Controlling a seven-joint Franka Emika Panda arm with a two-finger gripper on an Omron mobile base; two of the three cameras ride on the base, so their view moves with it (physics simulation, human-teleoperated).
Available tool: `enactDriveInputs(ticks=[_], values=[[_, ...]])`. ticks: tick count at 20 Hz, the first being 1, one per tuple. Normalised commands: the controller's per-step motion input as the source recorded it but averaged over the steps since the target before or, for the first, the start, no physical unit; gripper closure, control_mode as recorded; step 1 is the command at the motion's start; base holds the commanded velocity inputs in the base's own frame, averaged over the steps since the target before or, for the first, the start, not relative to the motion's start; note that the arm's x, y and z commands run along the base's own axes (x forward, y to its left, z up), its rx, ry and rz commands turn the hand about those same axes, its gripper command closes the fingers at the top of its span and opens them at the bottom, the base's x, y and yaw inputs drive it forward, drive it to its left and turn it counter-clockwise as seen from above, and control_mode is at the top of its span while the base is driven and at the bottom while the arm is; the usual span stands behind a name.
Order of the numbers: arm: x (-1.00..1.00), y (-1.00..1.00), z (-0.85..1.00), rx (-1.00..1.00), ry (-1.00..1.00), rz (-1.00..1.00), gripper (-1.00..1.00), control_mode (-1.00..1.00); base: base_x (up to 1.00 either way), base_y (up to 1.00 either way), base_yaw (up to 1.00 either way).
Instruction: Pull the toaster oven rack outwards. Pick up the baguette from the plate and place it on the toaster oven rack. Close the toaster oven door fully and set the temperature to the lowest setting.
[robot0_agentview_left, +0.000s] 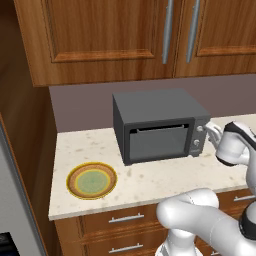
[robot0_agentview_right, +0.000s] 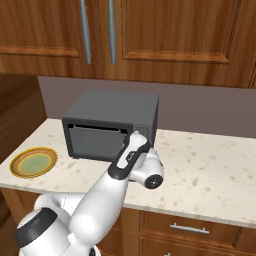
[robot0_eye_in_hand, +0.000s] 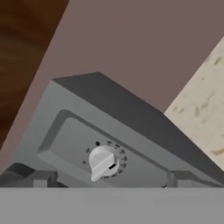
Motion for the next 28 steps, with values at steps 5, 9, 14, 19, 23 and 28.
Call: enactDriveInputs(ticks=[5, 9, 14, 19, 23, 28], values=[[0.01, 0.0, -0.15, 0.06, -0.03, -0.01, -1.0, -1.0, 0.0, 0.0, 0.0], [0.05, 0.06, 0.0, 0.0, 0.0, -0.03, -1.0, -1.0, 0.0, 0.0, 0.0], [0.0, 0.39, 0.0, 0.01, -0.04, -0.01, -1.0, -1.0, 0.0, 0.0, 0.0], [0.01, 0.15, 0.0, 0.0, -0.01, -0.03, -1.0, -1.0, 0.0, 0.0, 0.0], [0.1, 0.0, 0.06, 0.0, 0.0, 0.0, -1.0, -1.0, 0.0, 0.0, 0.0], [0.13, 0.02, 0.16, 0.02, 0.0, -0.01, -1.0, -1.0, 0.0, 0.0, 0.0]])
